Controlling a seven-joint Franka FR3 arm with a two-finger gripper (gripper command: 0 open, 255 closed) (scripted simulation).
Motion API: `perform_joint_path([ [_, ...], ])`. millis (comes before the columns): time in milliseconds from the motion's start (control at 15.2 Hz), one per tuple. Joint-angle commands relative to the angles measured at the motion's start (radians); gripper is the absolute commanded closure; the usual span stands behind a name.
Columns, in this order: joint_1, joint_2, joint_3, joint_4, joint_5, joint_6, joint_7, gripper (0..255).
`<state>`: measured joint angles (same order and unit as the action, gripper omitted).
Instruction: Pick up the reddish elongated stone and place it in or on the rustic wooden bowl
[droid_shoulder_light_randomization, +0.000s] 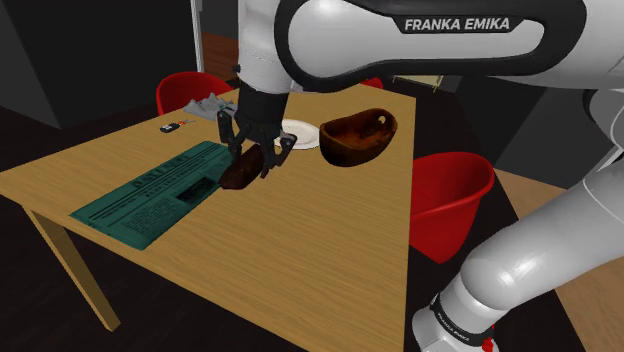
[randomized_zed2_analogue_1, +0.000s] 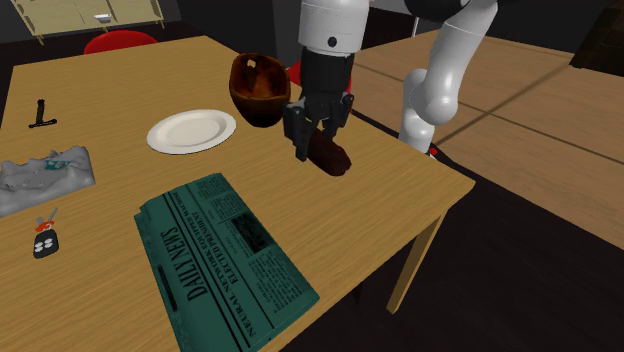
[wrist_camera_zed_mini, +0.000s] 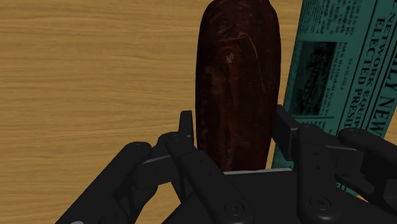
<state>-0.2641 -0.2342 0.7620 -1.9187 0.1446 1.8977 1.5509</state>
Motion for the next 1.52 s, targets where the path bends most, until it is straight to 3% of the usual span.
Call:
perform_joint_path([
  [0,-0.001,-0.001,-0.004,0.026,0.000,-0.028,-0.001,255],
  [990,-0.014,0.051,0.004,0.269,-0.041,-0.229,0.026,255],
  [1452,-0.053,-0.070,-0.165,0.147,0.036,-0.227,-0.194,255],
])
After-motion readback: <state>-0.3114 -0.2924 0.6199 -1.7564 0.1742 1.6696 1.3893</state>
